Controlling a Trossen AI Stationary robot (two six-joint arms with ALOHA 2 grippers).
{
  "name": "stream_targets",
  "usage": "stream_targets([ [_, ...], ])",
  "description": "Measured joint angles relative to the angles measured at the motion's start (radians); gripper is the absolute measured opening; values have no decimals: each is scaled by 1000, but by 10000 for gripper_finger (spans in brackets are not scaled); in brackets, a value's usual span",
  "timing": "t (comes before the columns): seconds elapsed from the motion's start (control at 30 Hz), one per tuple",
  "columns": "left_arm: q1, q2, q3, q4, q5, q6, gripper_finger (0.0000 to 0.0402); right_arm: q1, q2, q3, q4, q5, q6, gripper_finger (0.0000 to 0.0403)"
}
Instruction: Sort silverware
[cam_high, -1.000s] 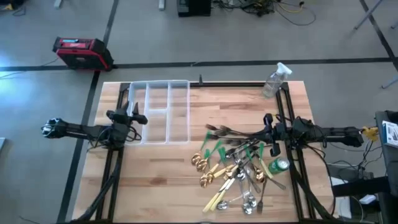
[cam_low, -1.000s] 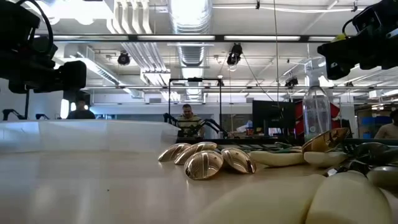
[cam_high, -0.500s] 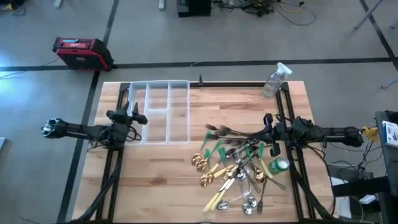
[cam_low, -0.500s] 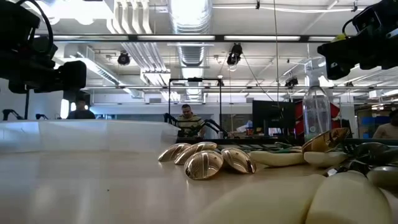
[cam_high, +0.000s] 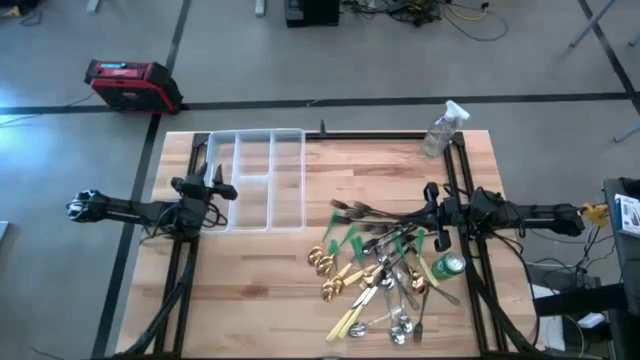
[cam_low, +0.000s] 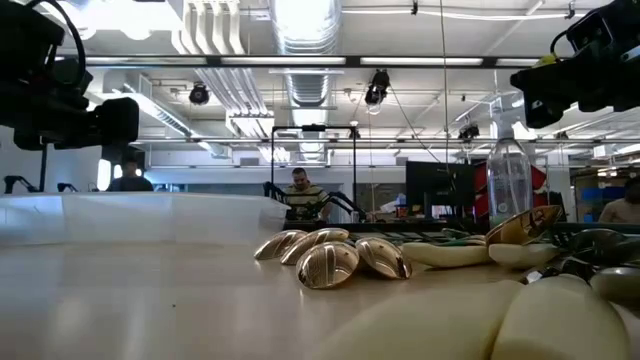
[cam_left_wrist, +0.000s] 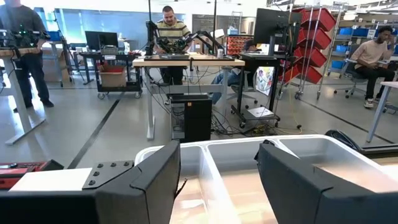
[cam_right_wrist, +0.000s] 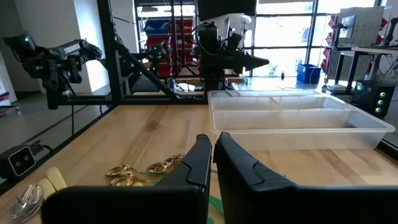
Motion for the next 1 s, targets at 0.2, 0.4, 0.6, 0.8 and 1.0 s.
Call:
stream_targets([
  [0.2,0,0,0,0,0,0,191,0,0,0,0,0,0,9],
  [0.4,0,0,0,0,0,0,183,0,0,0,0,0,0,9],
  [0.6,0,0,0,0,0,0,188,0,0,0,0,0,0,9],
  [0.8,0,0,0,0,0,0,195,0,0,0,0,0,0,9],
  [1.0,0,0,0,0,0,0,199,0,0,0,0,0,0,9],
])
